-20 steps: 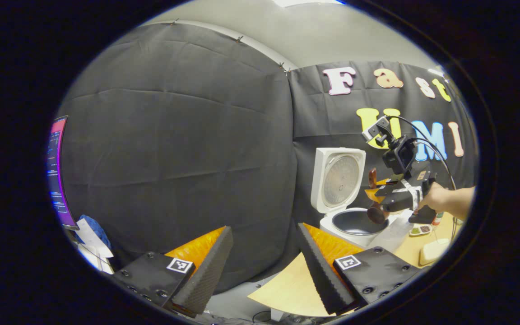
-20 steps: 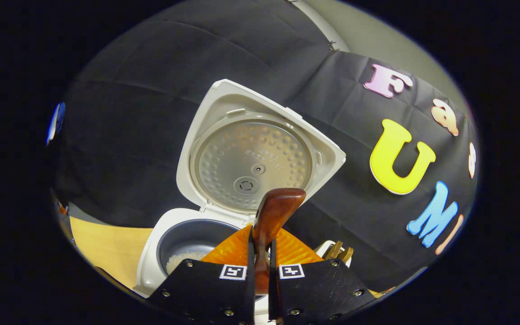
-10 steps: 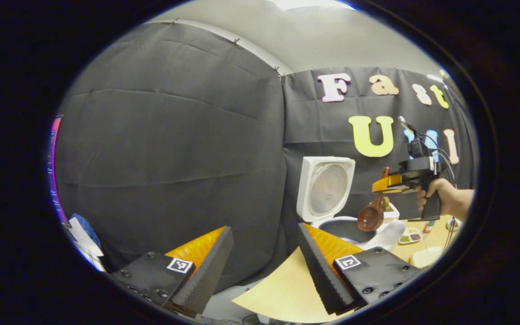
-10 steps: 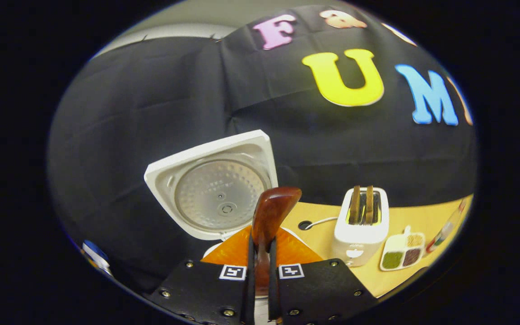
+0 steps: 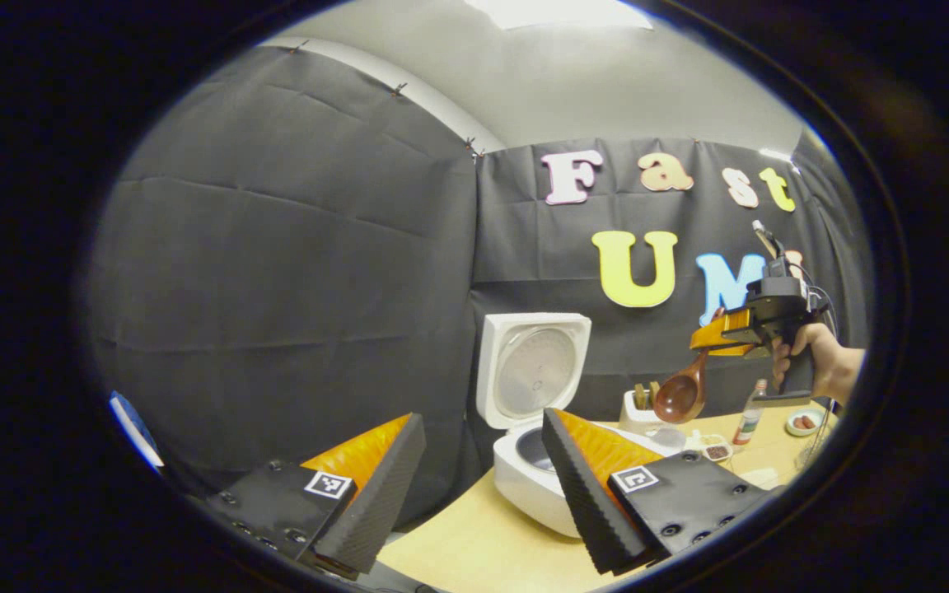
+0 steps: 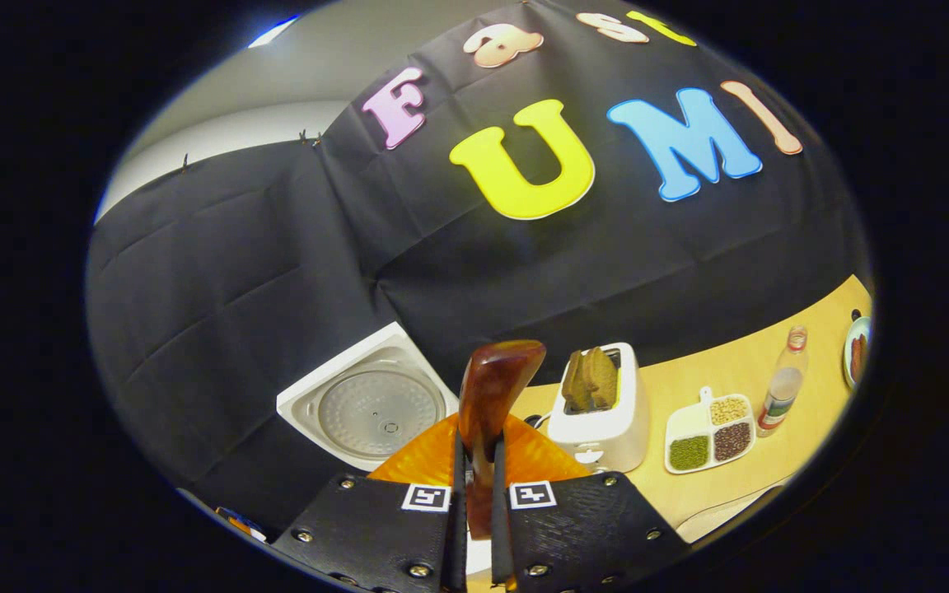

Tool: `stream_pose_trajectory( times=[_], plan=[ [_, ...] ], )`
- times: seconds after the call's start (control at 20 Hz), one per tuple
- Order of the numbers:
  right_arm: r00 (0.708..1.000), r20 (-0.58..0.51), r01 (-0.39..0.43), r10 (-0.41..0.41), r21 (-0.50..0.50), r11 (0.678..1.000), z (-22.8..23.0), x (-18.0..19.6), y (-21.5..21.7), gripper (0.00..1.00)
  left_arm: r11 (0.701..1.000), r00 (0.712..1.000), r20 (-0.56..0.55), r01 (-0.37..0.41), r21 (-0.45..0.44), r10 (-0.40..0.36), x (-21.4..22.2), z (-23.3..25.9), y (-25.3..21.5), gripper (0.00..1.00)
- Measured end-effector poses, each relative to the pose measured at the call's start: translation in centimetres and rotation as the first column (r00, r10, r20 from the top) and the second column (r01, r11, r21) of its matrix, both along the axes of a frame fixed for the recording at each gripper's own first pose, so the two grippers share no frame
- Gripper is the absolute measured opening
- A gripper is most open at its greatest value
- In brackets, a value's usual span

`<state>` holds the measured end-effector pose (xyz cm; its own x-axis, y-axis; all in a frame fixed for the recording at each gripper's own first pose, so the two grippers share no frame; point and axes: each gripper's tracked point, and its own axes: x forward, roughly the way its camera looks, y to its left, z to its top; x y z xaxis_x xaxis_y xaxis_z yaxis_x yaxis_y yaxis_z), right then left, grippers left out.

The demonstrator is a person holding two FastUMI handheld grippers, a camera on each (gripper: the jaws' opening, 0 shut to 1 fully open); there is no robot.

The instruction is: Close the left gripper, press the button to open the rice cooker; take a wooden spoon from the chopstick holder with the right hand, scoop a spoonful of rice and pour it into the rice cooker, then put the wooden spoon back into the chopstick holder.

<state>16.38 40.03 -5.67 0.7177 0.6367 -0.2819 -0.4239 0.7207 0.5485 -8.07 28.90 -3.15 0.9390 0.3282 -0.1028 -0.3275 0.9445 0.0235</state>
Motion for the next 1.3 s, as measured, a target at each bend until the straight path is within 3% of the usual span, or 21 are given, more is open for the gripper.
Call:
stream_pose_trajectory(
  times=[0.1,0.15,0.3,0.35,0.4,0.5,0.55,0.65,0.75,0.8,0.85,1.3],
  plan=[
    [1.000,0.006,0.029,-0.029,-0.007,1.000,0.2,0.1,-2.4,0.12,1.000,1.000,0.011,0.018,-0.010,-0.018,0.7,0.6,-1.2,0.93],
    [0.999,0.010,0.047,-0.047,-0.010,0.999,0.3,0.3,-3.7,0.12,1.000,0.999,0.016,0.028,-0.012,-0.028,1.0,0.7,-1.8,0.99],
    [0.994,0.023,0.106,-0.106,-0.021,0.994,0.4,0.9,-7.8,0.12,0.998,0.998,0.028,0.061,-0.002,-0.061,2.0,1.4,-3.7,0.99],
    [0.992,0.025,0.123,-0.122,-0.025,0.992,0.3,1.1,-9.0,0.12,0.998,0.997,0.033,0.071,0.003,-0.071,2.4,1.7,-4.2,0.93],
    [0.990,0.030,0.141,-0.140,-0.032,0.989,0.3,1.3,-10.3,0.12,0.997,0.996,0.036,0.083,0.004,-0.083,2.9,1.9,-4.8,0.99],
    [0.983,0.041,0.181,-0.179,-0.054,0.982,0.0,1.6,-12.9,0.12,0.994,0.993,0.041,0.107,-0.002,-0.107,3.7,2.1,-6.4,0.99],
    [0.979,0.048,0.199,-0.197,-0.063,0.978,0.0,1.7,-14.3,0.12,0.993,0.992,0.044,0.121,-0.005,-0.121,4.0,2.2,-7.3,0.93],
    [0.972,0.059,0.231,-0.227,-0.074,0.970,0.0,1.8,-16.8,0.12,0.990,0.989,0.046,0.143,-0.002,-0.143,4.8,2.4,-8.8,0.99],
    [0.961,0.067,0.273,-0.268,-0.088,0.958,-0.1,2.0,-19.6,0.12,0.986,0.985,0.048,0.168,-0.011,-0.168,5.6,2.5,-10.7,0.99],
    [0.956,0.071,0.292,-0.286,-0.096,0.952,-0.1,2.0,-21.0,0.12,0.983,0.982,0.050,0.182,-0.014,-0.181,6.0,2.7,-11.6,0.92],
    [0.950,0.073,0.310,-0.303,-0.101,0.945,0.1,2.1,-22.1,0.12,0.981,0.980,0.052,0.194,-0.011,-0.193,6.3,2.8,-12.3,0.99],
    [0.896,0.080,0.445,-0.438,-0.166,0.880,-1.9,0.8,-34.0,0.12,0.959,0.958,0.051,0.282,-0.006,-0.281,8.7,3.1,-18.2,0.99]
  ],
)
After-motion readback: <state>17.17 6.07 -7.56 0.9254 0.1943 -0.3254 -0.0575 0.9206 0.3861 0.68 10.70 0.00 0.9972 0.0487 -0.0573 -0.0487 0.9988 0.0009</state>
